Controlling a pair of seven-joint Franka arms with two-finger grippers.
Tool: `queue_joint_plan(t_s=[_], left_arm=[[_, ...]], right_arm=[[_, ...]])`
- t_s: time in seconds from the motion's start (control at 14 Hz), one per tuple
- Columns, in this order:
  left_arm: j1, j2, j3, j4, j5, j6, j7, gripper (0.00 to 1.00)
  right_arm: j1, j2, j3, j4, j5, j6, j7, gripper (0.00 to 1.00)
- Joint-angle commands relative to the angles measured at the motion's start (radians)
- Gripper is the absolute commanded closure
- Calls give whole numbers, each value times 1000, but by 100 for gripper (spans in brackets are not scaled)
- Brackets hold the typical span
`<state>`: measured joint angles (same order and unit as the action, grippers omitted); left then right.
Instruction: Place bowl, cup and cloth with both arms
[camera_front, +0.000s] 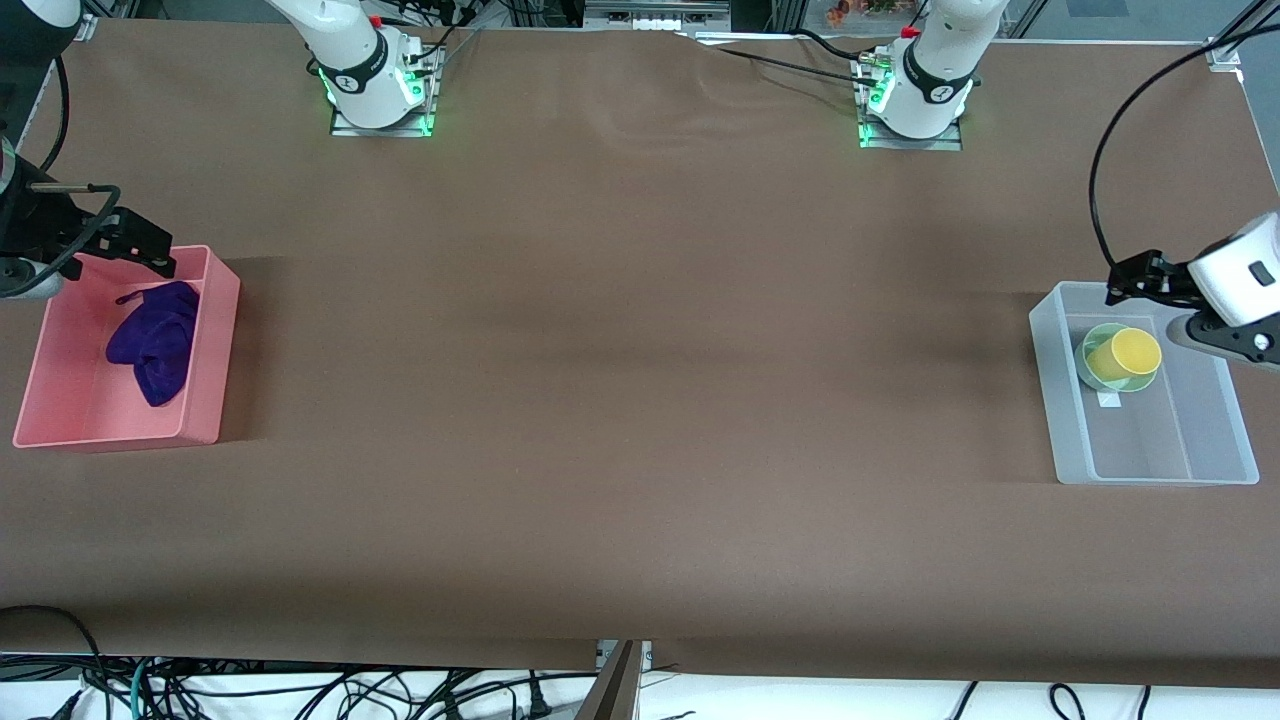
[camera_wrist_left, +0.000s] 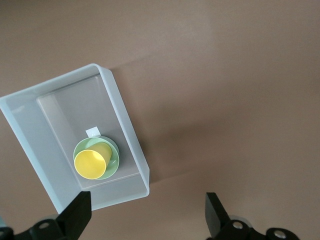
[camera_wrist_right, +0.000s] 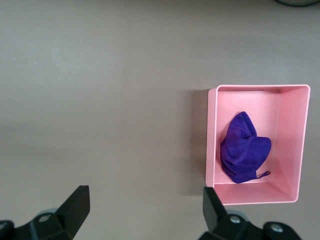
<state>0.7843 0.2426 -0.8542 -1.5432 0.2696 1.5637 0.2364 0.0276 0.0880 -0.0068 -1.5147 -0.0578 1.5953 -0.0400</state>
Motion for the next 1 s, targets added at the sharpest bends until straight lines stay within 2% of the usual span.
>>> queue_joint_plan(t_s=[0.0, 0.07, 0.21, 0.29, 0.43, 0.5, 0.57, 0.93], left_arm=[[-263, -103, 302, -17, -146, -21, -11, 0], [-342, -121, 395, -32, -194, -19, -12, 0], [-472, -138, 527, -40, -207, -14, -38, 0], [-569, -161, 625, -60, -242, -14, -95, 0], [-808, -244, 846, -165, -282, 24, -181, 0], [-853, -291, 878, -243, -280, 106, -186, 0], [-853, -327, 880, -314, -280, 178, -186, 0], [-849, -327, 865, -308, -265, 202, -175, 0]], right_arm=[[-3, 2, 5, 10, -4, -3, -6, 0], [-3, 2, 5, 10, -4, -3, -8, 0], [-3, 2, 4, 10, -5, -3, -8, 0], [-5, 2, 4, 10, -4, -3, -6, 0], [-6, 4, 4, 10, -4, -3, -6, 0], [-6, 4, 4, 10, -4, -3, -6, 0], [-5, 4, 4, 10, -4, -3, -6, 0], [-6, 4, 2, 10, -4, -3, -6, 0]])
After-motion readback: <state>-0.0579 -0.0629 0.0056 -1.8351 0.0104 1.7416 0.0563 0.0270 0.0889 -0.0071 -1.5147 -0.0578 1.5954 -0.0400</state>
